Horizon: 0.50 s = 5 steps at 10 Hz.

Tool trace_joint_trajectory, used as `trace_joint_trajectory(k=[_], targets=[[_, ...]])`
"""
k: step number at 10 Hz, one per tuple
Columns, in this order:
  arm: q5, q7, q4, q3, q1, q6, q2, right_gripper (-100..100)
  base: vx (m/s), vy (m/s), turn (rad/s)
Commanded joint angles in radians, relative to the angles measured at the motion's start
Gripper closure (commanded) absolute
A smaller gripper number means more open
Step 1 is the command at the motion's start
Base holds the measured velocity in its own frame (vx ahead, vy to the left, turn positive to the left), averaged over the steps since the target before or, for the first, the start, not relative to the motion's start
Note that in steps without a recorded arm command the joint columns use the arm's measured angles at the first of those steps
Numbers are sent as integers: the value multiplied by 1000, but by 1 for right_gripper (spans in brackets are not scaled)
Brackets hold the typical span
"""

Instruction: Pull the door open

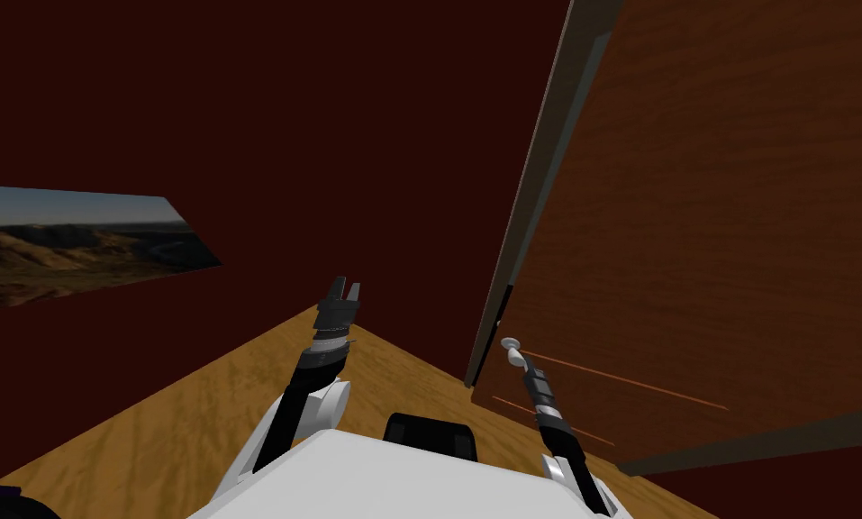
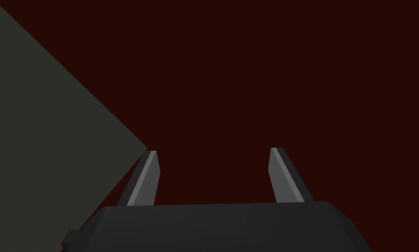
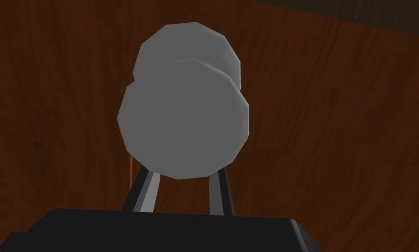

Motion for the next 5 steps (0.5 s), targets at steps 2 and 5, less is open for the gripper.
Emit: trace_joint_trajectory(k=[2,5], targets=[[-24,-68,-1,17,-11,-8,6,100,-33,-16,54],[-60,-147,-5,28,-10,-1,5,100,-50,-22,80]])
